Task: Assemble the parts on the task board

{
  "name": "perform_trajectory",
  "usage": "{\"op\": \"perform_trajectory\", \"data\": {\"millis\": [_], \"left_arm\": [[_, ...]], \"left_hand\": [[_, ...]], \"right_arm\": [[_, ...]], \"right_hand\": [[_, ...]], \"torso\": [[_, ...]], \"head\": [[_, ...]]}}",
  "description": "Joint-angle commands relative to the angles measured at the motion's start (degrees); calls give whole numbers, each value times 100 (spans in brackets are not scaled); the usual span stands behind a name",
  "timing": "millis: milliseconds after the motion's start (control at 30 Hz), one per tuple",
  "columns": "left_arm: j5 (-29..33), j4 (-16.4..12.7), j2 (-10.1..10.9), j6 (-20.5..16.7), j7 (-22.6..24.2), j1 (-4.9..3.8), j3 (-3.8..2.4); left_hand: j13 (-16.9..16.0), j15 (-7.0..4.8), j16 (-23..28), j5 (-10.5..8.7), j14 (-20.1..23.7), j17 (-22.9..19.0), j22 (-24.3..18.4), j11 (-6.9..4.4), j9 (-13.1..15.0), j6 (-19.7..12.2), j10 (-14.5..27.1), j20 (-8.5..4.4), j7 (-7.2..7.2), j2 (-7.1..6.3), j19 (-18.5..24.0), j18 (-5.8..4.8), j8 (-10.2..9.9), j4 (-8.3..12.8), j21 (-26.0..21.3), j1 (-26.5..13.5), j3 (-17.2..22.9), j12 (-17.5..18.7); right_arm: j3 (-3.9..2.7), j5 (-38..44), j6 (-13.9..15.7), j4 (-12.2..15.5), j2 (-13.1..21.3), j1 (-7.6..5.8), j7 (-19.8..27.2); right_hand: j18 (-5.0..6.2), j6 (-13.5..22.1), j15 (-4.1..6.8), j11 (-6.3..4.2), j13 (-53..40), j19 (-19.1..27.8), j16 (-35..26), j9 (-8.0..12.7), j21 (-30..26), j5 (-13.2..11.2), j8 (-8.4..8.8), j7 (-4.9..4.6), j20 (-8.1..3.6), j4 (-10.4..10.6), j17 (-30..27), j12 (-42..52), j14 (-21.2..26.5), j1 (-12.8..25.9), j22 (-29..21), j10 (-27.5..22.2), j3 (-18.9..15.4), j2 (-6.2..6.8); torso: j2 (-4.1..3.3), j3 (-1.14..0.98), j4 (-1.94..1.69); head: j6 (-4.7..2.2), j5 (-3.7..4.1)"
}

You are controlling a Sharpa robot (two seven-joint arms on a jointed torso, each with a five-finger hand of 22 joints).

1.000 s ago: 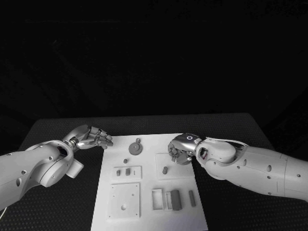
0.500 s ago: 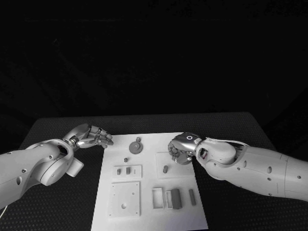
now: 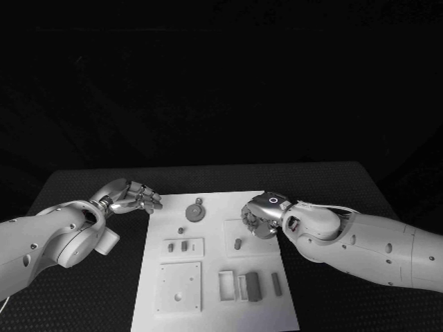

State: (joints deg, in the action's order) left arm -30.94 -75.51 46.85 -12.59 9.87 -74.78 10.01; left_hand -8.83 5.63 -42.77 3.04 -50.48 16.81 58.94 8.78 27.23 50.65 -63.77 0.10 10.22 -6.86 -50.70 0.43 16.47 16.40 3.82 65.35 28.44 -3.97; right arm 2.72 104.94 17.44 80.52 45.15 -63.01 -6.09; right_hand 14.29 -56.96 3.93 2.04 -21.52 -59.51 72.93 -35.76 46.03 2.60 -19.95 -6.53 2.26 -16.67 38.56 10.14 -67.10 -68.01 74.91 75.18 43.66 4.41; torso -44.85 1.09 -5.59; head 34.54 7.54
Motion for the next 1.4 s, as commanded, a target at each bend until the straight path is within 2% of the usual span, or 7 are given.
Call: {"op": "perform_trajectory", "data": {"millis": [33, 300, 600, 867, 1133, 1400], "left_arm": [[38, -1, -5, 52, 36, -6, -3], [38, 20, -9, 54, 37, -6, -3], [38, 36, -15, 55, 39, -6, -3], [38, 49, -23, 58, 37, -5, -3], [38, 63, -33, 62, 40, -5, -3], [38, 64, -31, 64, 40, -5, -3]], "left_hand": [[8, -2, 20, -13, -59, 10, -9, -3, -8, -40, 44, -7, -14, 8, -41, 52, 29, 9, 30, 26, -38, -6], [11, -5, 21, -13, -66, 18, -11, -3, -10, -42, 45, -10, -14, 10, -49, 53, 29, 9, 31, 25, -41, -6], [15, -8, 23, -13, -74, 28, -14, -2, -11, -44, 48, -13, -13, 10, -58, 53, 29, 8, 32, 24, -44, -7], [16, -9, 24, -13, -76, 31, -15, -1, -12, -45, 48, -14, -12, 11, -61, 54, 29, 9, 32, 24, -45, -7], [17, -11, 25, -13, -79, 35, -17, -1, -12, -46, 49, -15, -12, 10, -63, 54, 29, 9, 32, 24, -46, -7], [19, -12, 27, -13, -81, 39, -19, -1, -13, -48, 50, -16, -12, 10, -65, 53, 29, 10, 31, 24, -47, -7]], "right_arm": [[44, 43, -31, 20, -19, 67, -36], [22, 43, 38, 36, -15, 67, -40], [-45, 33, 75, 35, -11, 66, -42], [-116, 26, 73, 100, 37, 63, -42], [-223, 25, 84, 170, 56, 53, -43], [-239, 19, 52, 171, 62, 46, -43]], "right_hand": [[71, -40, 42, -10, 65, -50, 5, -39, 3, 18, -42, 7, -2, 7, 6, -8, -9, -31, 76, 31, 30, -12], [71, -46, 53, -20, 35, -83, 24, -81, 19, 18, -50, 13, -20, 8, 16, 0, -41, -15, 85, 49, 60, 10], [71, -50, 58, -25, 20, -96, 28, -101, 23, 18, -54, 16, -27, 9, 19, 3, -52, -8, 88, 56, 72, 22], [71, -51, 59, -26, 16, -98, 29, -107, 24, 18, -55, 17, -29, 10, 20, 4, -54, -5, 89, 58, 75, 26], [71, -55, 62, -29, 7, -104, 32, -119, 27, 18, -57, 19, -32, 11, 22, 7, -61, 1, 90, 65, 80, 34], [71, -58, 65, -32, -2, -110, 36, -131, 29, 18, -58, 21, -36, 12, 25, 10, -67, 9, 92, 71, 85, 42]], "torso": [[0, 6, -2], [1, 6, -5], [0, 5, -2], [1, 4, 4], [1, 3, 3], [0, 6, 0]], "head": [[-4, -4], [-9, -9], [-12, -14], [-11, -11], [-12, -2], [-5, 0]]}}
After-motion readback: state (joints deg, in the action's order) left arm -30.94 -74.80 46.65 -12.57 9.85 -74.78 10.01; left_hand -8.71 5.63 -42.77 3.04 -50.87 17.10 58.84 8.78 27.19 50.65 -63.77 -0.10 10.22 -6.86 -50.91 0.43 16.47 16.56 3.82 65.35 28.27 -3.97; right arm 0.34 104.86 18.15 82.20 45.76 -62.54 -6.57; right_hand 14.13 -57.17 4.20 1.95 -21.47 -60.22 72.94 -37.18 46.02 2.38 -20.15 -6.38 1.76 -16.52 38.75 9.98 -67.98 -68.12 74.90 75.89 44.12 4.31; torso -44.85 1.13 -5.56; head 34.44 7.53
